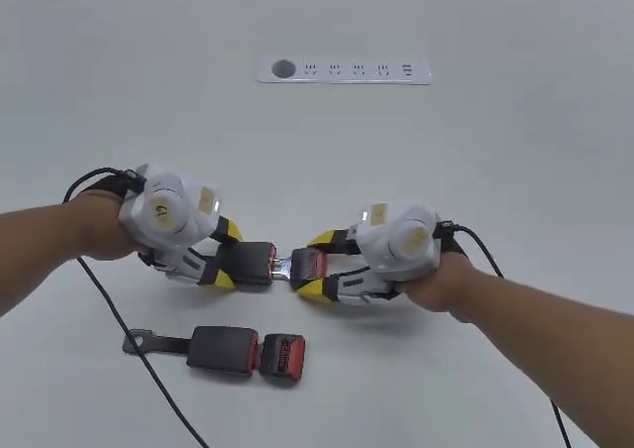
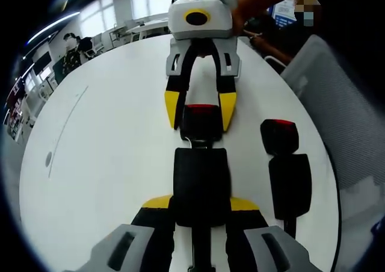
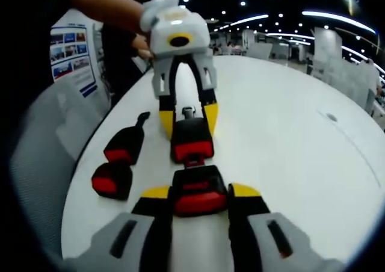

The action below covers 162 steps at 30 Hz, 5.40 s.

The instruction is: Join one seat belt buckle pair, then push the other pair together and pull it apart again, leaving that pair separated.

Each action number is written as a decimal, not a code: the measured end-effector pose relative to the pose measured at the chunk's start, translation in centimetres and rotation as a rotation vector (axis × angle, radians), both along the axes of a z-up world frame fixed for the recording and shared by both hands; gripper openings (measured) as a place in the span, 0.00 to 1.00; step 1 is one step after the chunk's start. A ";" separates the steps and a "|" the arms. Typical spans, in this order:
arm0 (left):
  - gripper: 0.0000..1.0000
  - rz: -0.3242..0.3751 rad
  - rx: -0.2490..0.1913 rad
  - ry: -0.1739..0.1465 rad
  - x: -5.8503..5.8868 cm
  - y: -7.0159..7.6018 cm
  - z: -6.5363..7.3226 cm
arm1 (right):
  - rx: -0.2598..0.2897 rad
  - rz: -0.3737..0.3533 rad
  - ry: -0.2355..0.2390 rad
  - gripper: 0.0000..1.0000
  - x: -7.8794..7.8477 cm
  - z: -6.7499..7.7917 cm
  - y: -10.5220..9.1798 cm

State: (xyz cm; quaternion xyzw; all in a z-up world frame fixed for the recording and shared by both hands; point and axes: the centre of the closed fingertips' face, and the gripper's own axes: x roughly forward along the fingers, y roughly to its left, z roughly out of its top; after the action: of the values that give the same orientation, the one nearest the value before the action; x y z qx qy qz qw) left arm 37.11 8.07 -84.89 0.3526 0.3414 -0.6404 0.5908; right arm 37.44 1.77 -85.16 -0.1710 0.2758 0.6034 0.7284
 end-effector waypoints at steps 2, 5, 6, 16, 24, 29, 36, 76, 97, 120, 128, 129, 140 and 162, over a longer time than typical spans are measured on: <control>0.33 -0.008 0.011 -0.003 0.0 -0.1 0.0 | -0.002 0.001 0.000 0.35 -0.1 0.1 0.5; 0.33 -0.018 0.023 -0.006 0.0 0.0 0.0 | -0.015 -0.011 0.002 0.35 0.0 0.1 1.5; 0.33 -0.018 0.022 -0.005 0.0 0.0 0.0 | -0.024 -0.008 0.000 0.35 0.0 0.1 1.5; 0.33 -0.023 0.034 -0.010 0.0 0.0 0.0 | -0.051 -0.014 -0.003 0.35 -0.1 0.0 1.5; 0.33 -0.023 0.041 -0.010 0.1 0.0 0.0 | -0.069 -0.009 -0.014 0.36 0.0 0.0 1.4; 0.33 -0.023 0.041 -0.011 0.0 0.0 0.0 | -0.080 -0.005 -0.025 0.36 0.1 -0.1 1.5; 0.34 -0.019 0.030 -0.007 0.4 0.3 -0.4 | -0.095 0.008 -0.036 0.36 0.1 -0.1 1.4; 0.34 0.068 -0.084 0.024 -0.3 0.0 0.2 | -0.081 -0.009 -0.022 0.37 -0.4 -0.2 -5.2; 0.34 0.064 -0.076 0.032 -0.1 0.1 0.0 | -0.108 -0.062 -0.018 0.37 -0.9 -0.3 -11.6; 0.52 0.151 -0.052 0.044 -0.4 0.0 0.7 | -0.081 -0.197 0.021 0.55 -1.2 0.6 -13.0; 0.80 0.440 -0.255 0.033 1.6 -1.4 4.5 | -0.018 -0.355 -0.013 0.76 -0.6 2.7 -12.8; 0.81 0.480 -0.282 0.025 1.8 -1.5 5.1 | -0.003 -0.394 -0.028 0.75 -0.3 3.1 -12.8; 1.00 0.826 -0.484 -0.029 2.0 1.1 8.6 | 0.057 -0.569 -0.112 0.90 -0.8 5.8 -12.2; 1.00 0.957 -0.555 -0.160 -7.1 5.8 12.1 | 0.113 -0.595 -0.180 0.95 -8.5 9.1 -12.5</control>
State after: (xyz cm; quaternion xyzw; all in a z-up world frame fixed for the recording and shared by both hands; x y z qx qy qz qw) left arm 30.04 13.86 -72.78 0.0371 0.2360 -0.3379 0.9104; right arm 28.93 -10.75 -76.03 -0.0947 0.2142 0.3605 0.9029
